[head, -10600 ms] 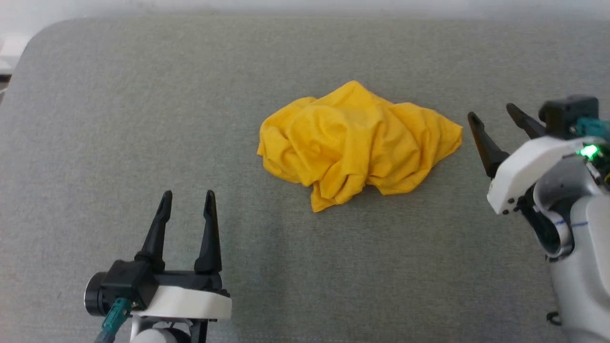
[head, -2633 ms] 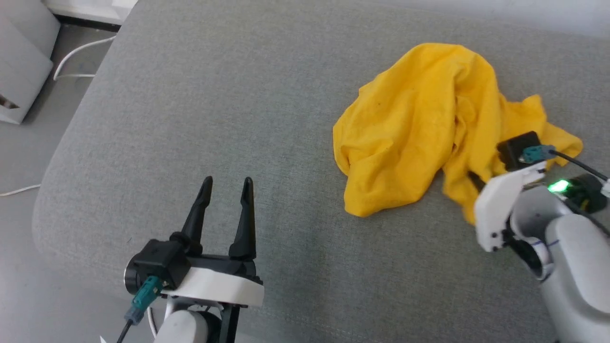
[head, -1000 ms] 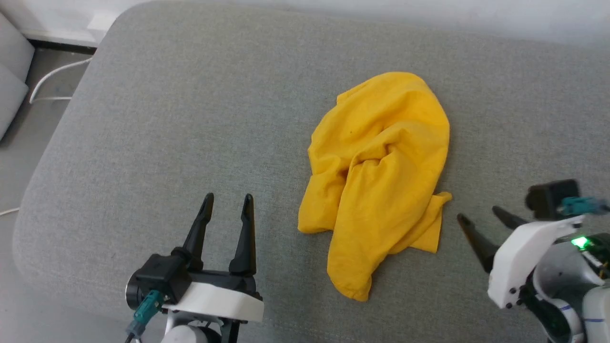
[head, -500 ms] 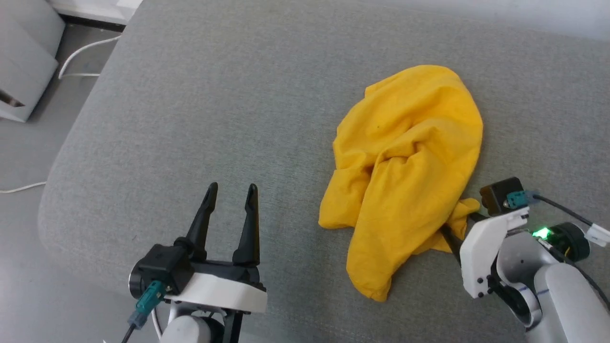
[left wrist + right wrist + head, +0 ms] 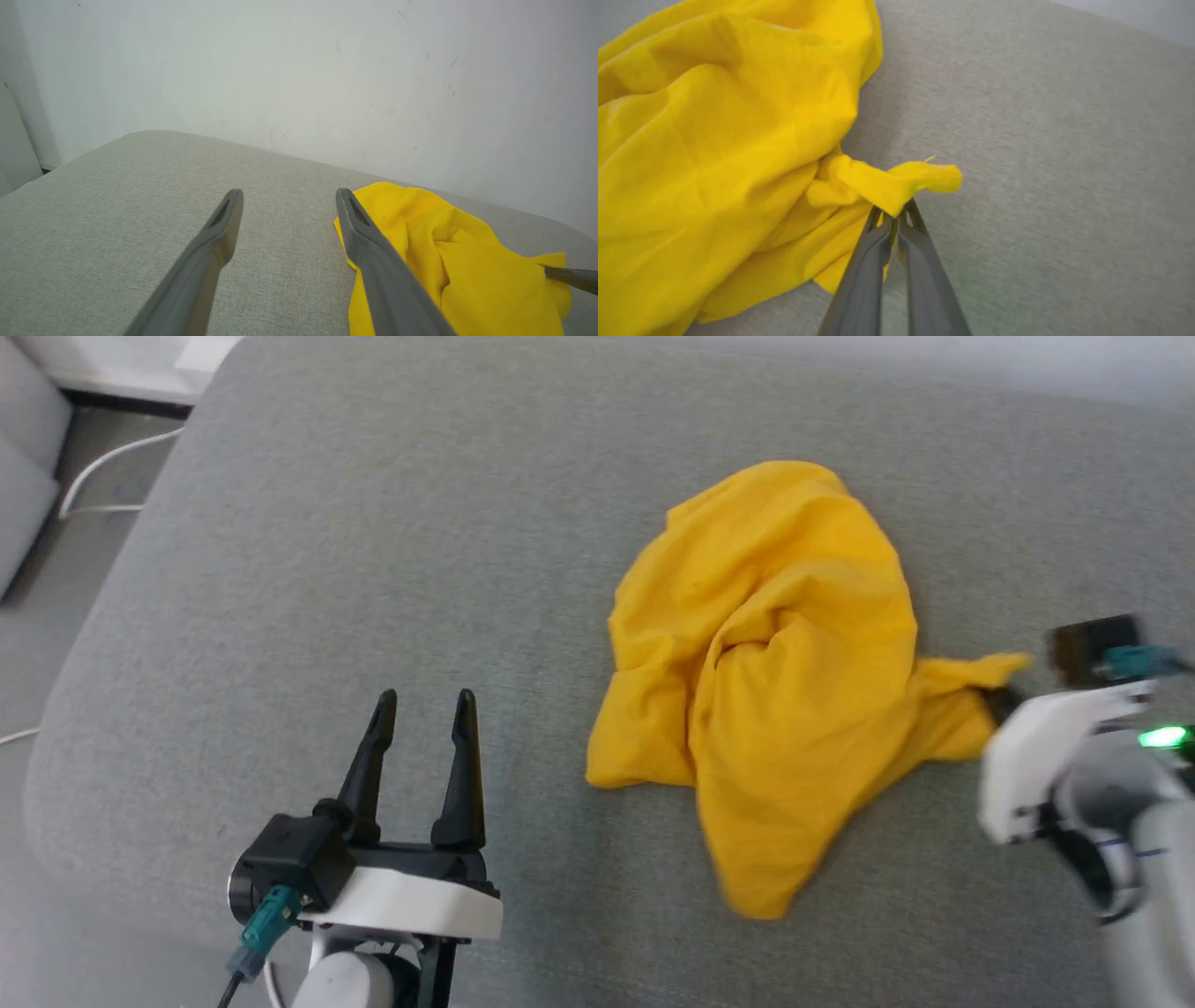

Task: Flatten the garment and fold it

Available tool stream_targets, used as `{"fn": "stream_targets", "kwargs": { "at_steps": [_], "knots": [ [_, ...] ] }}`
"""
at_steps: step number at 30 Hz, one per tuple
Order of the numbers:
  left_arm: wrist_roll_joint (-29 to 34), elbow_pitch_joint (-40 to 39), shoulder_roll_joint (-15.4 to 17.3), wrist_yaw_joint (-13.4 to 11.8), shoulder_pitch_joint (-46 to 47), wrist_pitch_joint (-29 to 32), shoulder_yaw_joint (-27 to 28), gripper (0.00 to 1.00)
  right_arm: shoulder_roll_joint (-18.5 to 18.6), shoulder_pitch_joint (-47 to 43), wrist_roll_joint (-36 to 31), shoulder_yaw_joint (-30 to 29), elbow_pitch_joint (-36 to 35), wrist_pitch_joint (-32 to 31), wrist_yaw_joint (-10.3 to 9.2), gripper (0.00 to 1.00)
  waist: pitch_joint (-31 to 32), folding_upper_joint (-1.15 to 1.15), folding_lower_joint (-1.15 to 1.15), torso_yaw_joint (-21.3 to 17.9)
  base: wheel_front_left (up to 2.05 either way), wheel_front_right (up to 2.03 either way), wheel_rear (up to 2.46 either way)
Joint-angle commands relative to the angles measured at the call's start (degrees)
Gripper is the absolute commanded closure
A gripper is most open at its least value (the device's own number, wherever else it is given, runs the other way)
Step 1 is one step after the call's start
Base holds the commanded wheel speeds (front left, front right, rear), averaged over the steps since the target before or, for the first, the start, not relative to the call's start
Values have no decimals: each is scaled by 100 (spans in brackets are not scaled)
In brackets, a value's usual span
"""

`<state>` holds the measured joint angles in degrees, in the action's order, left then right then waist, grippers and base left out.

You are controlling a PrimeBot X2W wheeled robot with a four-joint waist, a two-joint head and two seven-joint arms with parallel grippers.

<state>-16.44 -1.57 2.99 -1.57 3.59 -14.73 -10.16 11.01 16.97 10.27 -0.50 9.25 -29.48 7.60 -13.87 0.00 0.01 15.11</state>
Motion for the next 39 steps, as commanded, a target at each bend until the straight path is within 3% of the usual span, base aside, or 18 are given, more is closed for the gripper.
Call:
{"fn": "stream_targets", "kwargs": {
  "at_steps": [1, 6, 14, 16, 17, 23, 29, 34, 39],
  "knots": [
    [59, -31, -12, 20, -28, -27, 13, 0, 96, 44, -61, -141, -59, 17, -11, 100, 44, 0, -1, -214, 0, 0, 0],
    [79, -29, -12, 35, -18, -27, -12, 0, 365, -300, -252, -1080, -368, -131, -11, 100, 30, 0, -1, -400, 0, 0, 0],
    [149, 22, -12, 131, -5, -27, 49, 0, 363, -938, -682, -2280, -310, -104, -11, 100, -40, 0, -1, -432, 0, 0, 0],
    [165, 36, -12, 153, -1, -27, 58, 0, 265, -942, -830, -2442, -169, 55, -11, 53, -39, 0, -1, -411, 0, 0, 0],
    [171, 44, -12, 163, 0, -27, 58, 0, 198, -919, -891, -2505, -103, 156, -11, 0, -34, 0, -1, -399, 0, 0, 0],
    [194, 99, -12, 173, -49, -27, 35, 0, -39, -733, -905, -2436, 19, 508, -11, 0, 87, 0, -1, -345, 0, 0, 0],
    [169, 128, -12, 144, -148, -27, 1, 0, -7, -614, -596, -2046, -933, 239, -11, 0, 277, 0, -1, -299, 0, 0, 0],
    [116, 131, -12, 119, -186, -27, -81, 0, 161, -535, -195, -1319, -1713, -229, -11, 0, 374, 0, -1, -222, 0, 0, 0],
    [43, 138, -12, 111, -179, -27, -152, 0, 382, -122, 112, -356, -1811, -733, -11, 0, 377, 0, -1, -83, 0, 0, 0]
  ]
}}
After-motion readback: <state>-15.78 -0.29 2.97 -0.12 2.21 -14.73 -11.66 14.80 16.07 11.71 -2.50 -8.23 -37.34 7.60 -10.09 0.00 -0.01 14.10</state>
